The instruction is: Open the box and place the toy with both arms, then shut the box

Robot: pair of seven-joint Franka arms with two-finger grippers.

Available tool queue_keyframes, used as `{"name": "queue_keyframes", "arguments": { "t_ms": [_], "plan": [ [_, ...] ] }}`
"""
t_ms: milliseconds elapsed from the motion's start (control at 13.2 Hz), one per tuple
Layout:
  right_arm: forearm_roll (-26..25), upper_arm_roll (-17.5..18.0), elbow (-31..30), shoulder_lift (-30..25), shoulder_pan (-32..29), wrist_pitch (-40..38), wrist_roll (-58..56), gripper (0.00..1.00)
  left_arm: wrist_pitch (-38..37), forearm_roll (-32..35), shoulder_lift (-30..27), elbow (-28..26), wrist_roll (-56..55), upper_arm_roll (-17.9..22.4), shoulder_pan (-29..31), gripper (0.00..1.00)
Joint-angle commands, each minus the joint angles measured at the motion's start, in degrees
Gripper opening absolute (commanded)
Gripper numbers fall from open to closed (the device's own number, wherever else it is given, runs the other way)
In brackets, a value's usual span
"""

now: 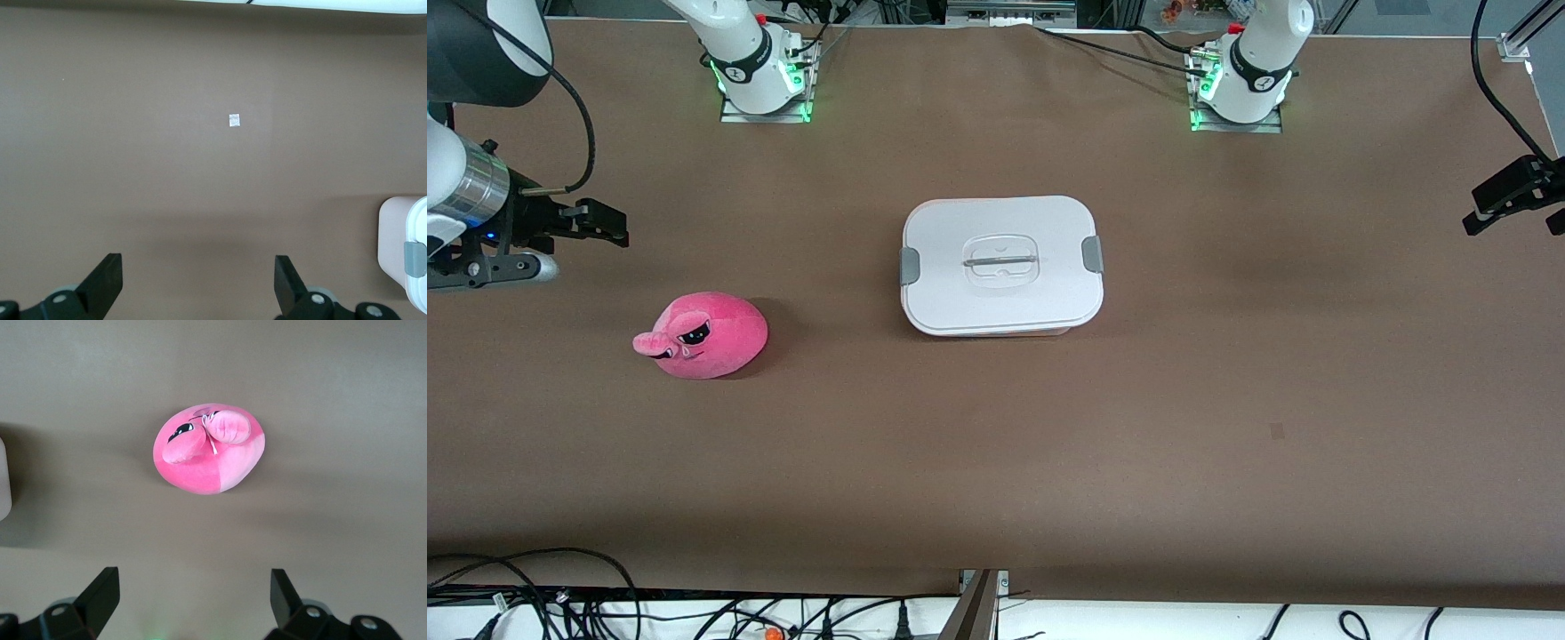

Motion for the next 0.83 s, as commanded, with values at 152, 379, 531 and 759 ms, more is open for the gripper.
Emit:
{"name": "queue_keyframes", "arguments": {
  "t_ms": [152, 379, 531, 759],
  "plan": [
    [-0.63, 0.29, 1.08, 0.42, -0.23, -2.2, 0.16, 1.0, -1.19, 1.17, 0.1, 0.56, 0.92, 0.3, 0.34, 1.0],
    [-0.64, 0.29, 0.99, 0.42, -0.23, -2.2, 0.52, 1.0, -2.77, 1.25, 1.15, 0.56, 0.74, -0.14, 0.25, 1.0],
    [-0.64, 0.29, 0.99, 0.68, -0.23, -2.12, 0.34, 1.0, -4.34, 1.25, 1.33, 0.73, 0.74, -0.31, 0.25, 1.0],
    [-0.64, 0.29, 1.08, 0.77, -0.23, -2.12, 0.43, 1.0, -5.49, 1.25, 1.16, 0.91, 0.74, -0.84, -0.45, 1.0]
  ]
}}
